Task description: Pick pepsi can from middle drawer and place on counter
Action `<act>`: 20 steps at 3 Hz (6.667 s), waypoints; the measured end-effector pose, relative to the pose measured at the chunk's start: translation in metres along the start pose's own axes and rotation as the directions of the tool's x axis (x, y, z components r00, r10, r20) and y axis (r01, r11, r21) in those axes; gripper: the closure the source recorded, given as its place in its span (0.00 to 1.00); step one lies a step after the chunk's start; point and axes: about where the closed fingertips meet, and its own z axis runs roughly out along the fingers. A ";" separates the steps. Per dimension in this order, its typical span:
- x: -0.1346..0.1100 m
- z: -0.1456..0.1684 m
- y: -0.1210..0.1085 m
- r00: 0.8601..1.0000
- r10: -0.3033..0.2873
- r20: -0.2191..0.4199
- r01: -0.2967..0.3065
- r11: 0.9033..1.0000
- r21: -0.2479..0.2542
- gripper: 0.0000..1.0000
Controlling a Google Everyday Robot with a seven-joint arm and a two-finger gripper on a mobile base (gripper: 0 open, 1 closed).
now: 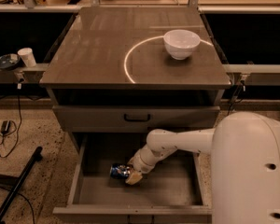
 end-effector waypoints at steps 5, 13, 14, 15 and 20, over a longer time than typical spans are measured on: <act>-0.011 -0.074 0.018 0.997 0.002 0.078 -0.010 0.995 0.101 1.00; 0.092 -0.132 -0.016 0.975 -0.193 -0.113 0.198 0.979 0.037 1.00; 0.092 -0.132 -0.016 0.975 -0.193 -0.113 0.198 0.979 0.037 1.00; 0.088 -0.135 -0.003 0.972 -0.206 -0.115 0.213 0.975 0.054 1.00; 0.056 -0.189 0.023 0.964 -0.230 -0.134 0.246 0.962 0.121 1.00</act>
Offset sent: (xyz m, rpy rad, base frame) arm -0.0020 -0.0047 0.0127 0.0614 0.0045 -0.0223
